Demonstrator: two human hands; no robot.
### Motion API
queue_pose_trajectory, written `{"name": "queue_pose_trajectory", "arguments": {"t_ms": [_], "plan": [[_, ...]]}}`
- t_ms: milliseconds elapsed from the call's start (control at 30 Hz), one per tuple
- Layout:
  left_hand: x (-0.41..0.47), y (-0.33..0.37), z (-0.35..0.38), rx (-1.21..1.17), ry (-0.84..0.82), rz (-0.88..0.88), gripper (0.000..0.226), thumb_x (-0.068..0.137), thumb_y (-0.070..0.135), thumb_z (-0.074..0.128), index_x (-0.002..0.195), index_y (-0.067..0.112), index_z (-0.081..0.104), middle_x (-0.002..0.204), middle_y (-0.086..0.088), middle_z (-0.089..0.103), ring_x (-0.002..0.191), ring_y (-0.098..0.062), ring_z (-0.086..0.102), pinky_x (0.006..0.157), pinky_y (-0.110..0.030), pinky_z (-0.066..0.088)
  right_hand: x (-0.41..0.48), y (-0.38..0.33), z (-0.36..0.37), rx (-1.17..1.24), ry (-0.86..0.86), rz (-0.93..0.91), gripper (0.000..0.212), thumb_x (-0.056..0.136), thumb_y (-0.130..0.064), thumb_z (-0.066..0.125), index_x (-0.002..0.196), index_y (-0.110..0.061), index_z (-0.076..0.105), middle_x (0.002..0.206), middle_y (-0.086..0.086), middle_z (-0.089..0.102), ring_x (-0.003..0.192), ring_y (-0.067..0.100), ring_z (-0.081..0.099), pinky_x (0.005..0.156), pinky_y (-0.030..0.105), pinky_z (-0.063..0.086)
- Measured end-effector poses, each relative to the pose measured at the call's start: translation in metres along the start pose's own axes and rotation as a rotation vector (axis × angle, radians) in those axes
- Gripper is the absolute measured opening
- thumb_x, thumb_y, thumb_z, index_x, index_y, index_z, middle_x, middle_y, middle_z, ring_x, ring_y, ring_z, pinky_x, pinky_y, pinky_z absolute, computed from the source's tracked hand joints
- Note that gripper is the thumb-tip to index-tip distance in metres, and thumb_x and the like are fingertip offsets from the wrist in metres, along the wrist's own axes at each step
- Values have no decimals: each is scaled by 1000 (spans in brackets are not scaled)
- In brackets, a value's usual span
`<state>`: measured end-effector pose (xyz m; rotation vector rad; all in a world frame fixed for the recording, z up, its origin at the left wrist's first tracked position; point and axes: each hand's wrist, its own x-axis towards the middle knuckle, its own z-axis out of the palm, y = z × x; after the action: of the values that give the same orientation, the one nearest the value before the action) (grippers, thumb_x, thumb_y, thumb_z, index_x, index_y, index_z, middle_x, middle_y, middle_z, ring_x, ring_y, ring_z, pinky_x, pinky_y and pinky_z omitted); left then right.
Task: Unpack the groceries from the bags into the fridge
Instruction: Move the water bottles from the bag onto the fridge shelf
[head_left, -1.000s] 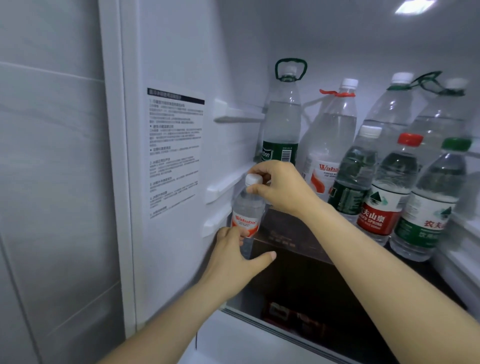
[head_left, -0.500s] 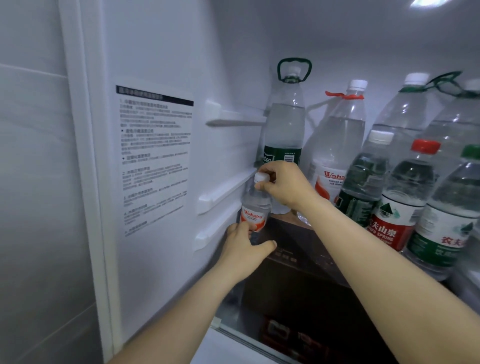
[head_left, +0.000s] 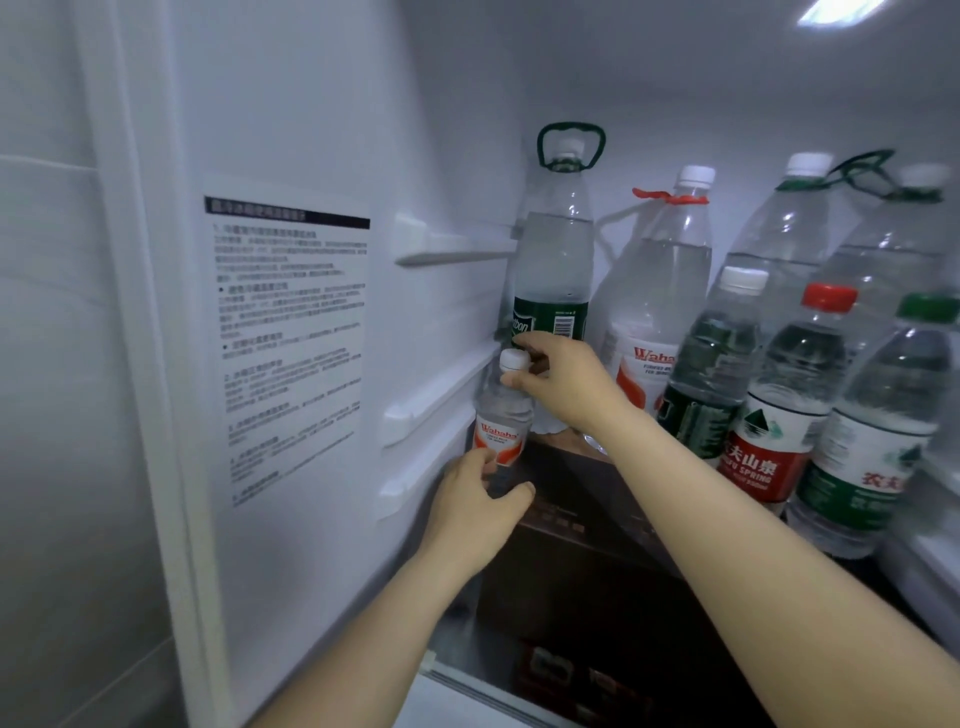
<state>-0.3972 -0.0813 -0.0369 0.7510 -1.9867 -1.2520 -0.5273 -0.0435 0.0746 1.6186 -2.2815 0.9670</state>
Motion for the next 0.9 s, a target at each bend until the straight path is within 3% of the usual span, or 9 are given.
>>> {"name": "queue_pose_trajectory", "arguments": {"t_ms": [167,333,467,567,767,900], "plan": [[-25,13,-13,60,26,113,48,85,33,65,130,25,49,128,7,53,113,-8,51,90,-23,44,-24,-15,-27,-11,131,83,43,88,-22,67,130,-16,56,114,0,63,98,14,58,93,32,51],[-58,39,-31,274,-10,325,52,86,39,60,135,27,43,134,8,44,122,-12,45,100,-33,45,-83,-29,-57,-241,182,184,39,87,-21,69,125,-17,60,113,-1,66,99,13,59,91,30,50],[-84,49,-41,182,-92,385,53,88,38,61,137,33,40,139,15,41,126,-5,42,99,-22,39,-156,-41,-66,-230,308,332,43,86,-24,70,127,-22,60,119,-5,65,106,9,60,94,32,51],[-104,49,-40,128,-163,437,51,88,36,61,136,32,42,133,16,44,121,-2,44,94,-17,37,-213,-51,-66,-237,391,446,41,84,-29,71,123,-26,62,114,-11,65,100,5,59,90,31,53],[-154,32,-19,9,-341,502,46,85,28,65,129,26,51,123,14,51,113,-1,51,89,-12,39,-325,-80,-52,-250,523,638,35,84,-19,73,118,-21,65,106,-5,67,96,12,62,89,34,52],[-196,19,-2,-6,-504,509,46,83,22,67,127,23,53,121,11,53,113,-5,53,95,-20,41,-393,-94,-32,-252,561,792,35,85,-21,71,119,-22,64,108,-8,64,97,9,60,91,31,51]]}}
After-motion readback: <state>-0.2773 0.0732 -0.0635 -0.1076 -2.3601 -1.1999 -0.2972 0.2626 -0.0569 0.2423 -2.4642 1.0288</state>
